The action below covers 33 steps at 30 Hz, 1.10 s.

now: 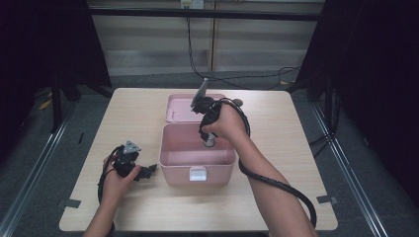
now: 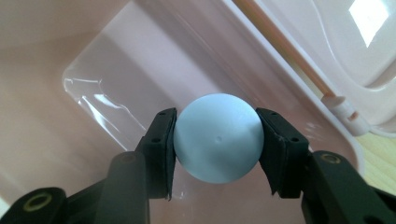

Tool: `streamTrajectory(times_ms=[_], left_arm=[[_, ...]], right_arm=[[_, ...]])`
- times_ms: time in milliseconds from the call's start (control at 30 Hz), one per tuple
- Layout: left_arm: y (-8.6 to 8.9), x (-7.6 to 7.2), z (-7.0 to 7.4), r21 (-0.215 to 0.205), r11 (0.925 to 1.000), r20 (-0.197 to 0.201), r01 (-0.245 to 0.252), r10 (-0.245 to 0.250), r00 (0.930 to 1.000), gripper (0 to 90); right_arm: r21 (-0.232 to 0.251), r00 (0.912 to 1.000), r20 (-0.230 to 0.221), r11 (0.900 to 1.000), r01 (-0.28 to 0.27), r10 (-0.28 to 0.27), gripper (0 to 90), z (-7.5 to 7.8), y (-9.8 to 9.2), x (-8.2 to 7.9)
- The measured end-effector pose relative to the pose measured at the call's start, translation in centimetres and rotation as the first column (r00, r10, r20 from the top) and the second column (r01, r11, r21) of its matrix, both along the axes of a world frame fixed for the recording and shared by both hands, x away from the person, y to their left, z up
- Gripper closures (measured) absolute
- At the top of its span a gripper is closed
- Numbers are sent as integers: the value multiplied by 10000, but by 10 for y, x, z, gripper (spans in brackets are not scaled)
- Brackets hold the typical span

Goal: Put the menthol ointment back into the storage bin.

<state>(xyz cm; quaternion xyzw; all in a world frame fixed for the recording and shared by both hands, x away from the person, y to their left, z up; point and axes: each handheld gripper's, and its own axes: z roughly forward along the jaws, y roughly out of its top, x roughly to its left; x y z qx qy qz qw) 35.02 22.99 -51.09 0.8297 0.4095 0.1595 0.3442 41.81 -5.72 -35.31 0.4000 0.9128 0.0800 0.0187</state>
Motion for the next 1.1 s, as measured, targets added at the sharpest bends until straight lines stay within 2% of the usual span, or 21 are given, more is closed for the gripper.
streamTrajectory(times_ms=[467,967,1100], left_arm=[[0,0,0,10,10000,-26,47,-47,10000,18],[0,0,0,17,10000,-24,52,-52,10000,18],[0,0,0,24,10000,-22,61,-61,10000,16]], right_arm=[[274,9989,-6,9986,462,-462,513,-13,-1,4],[668,9912,-46,9890,1322,-1322,513,-21,-8,9],[644,9906,-87,9885,1366,-1363,513,-23,-8,10]])
